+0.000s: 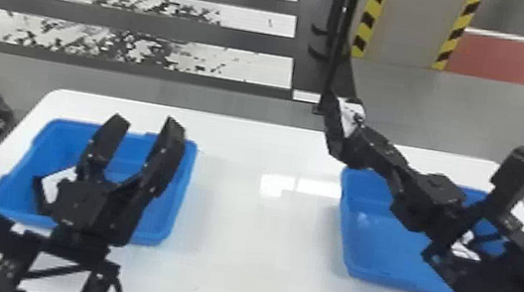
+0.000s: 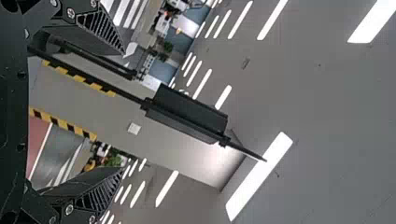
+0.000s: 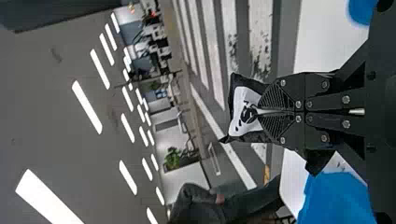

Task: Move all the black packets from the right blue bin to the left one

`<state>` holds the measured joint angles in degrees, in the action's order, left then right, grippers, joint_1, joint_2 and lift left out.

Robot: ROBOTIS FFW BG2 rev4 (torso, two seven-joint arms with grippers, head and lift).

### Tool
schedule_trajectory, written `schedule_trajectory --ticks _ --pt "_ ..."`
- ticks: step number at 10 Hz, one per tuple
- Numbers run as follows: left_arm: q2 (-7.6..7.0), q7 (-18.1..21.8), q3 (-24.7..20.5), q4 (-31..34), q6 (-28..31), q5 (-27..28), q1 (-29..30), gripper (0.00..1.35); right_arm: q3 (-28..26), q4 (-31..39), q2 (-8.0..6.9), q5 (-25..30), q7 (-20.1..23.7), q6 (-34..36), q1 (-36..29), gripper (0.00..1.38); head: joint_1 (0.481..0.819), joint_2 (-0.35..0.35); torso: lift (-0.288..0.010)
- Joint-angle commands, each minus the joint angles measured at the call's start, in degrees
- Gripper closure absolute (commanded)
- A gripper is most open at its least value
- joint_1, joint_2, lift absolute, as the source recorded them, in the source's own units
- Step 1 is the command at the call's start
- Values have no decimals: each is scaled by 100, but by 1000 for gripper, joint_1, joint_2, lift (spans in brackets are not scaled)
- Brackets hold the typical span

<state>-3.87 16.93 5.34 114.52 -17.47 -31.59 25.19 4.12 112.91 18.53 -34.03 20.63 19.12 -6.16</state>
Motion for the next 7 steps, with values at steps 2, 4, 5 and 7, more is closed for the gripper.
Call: schedule_trajectory --ticks 2,4,5,7 --pt "-70 337 -226 255 1240 -143 -382 160 707 360 300 -25 73 -506 -2 1125 672 61 -140" --pt "-70 408 -374 354 1662 -452 -424 160 1084 317 388 -173 90 -520 26 1125 661 96 -140" --pt "-70 460 -420 410 1873 -486 -438 160 1324 303 441 -276 90 -520 54 1125 667 115 -140" --pt "-78 539 -409 438 2253 -452 -466 160 1736 275 520 -459 90 -534 166 1125 684 147 -140"
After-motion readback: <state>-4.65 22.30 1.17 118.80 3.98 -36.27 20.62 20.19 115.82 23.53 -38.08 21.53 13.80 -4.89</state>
